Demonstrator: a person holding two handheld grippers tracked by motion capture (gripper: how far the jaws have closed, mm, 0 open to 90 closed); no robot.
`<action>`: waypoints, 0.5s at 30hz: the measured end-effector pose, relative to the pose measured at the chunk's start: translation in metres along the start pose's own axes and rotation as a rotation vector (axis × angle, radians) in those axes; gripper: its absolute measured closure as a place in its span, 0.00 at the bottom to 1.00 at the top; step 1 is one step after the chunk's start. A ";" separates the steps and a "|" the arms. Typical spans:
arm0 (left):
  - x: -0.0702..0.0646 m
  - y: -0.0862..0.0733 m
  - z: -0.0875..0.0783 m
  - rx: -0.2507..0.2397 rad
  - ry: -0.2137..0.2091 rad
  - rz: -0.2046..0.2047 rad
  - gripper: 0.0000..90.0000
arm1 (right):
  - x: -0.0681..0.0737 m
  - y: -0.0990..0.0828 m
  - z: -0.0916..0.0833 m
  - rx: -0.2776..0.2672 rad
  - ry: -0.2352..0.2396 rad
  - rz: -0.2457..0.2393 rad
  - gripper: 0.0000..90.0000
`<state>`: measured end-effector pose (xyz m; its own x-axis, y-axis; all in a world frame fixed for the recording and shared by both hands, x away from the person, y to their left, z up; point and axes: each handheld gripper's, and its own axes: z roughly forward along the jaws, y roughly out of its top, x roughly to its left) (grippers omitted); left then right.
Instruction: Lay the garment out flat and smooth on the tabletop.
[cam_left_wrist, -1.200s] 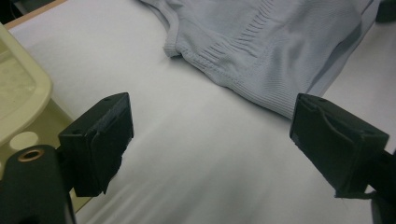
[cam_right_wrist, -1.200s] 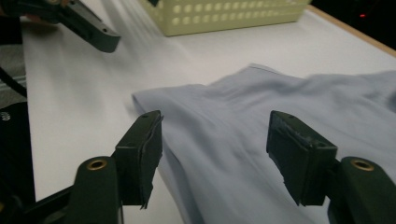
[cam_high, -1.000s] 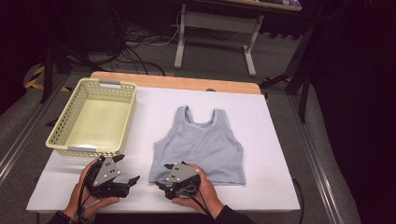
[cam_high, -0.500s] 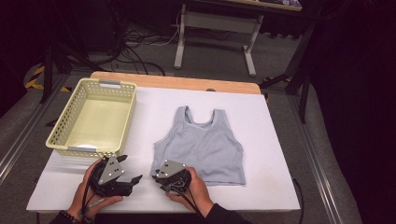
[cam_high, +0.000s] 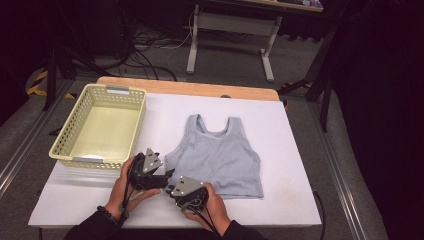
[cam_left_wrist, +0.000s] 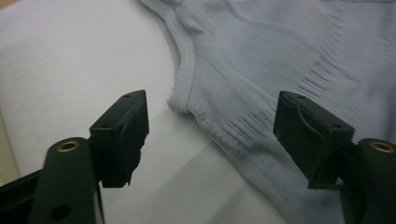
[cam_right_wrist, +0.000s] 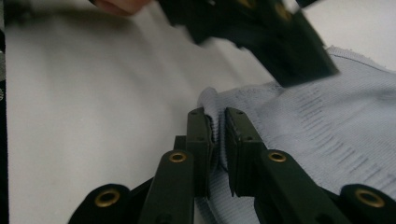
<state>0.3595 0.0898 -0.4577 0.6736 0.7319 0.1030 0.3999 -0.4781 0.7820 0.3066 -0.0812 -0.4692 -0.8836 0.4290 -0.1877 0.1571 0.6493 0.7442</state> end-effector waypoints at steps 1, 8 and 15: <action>0.001 0.002 0.006 0.014 0.001 -0.012 0.32 | 0.001 0.000 0.000 0.001 -0.008 -0.010 0.90; 0.011 0.006 0.028 0.080 -0.026 -0.096 0.35 | 0.003 0.000 0.000 0.000 -0.019 -0.029 0.89; 0.011 0.005 0.025 0.078 -0.101 -0.123 0.64 | 0.003 0.000 0.000 0.001 -0.016 -0.033 0.89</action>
<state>0.3845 0.0832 -0.4686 0.6740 0.7367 -0.0555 0.5274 -0.4272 0.7344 0.3040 -0.0796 -0.4702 -0.8813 0.4170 -0.2224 0.1284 0.6642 0.7364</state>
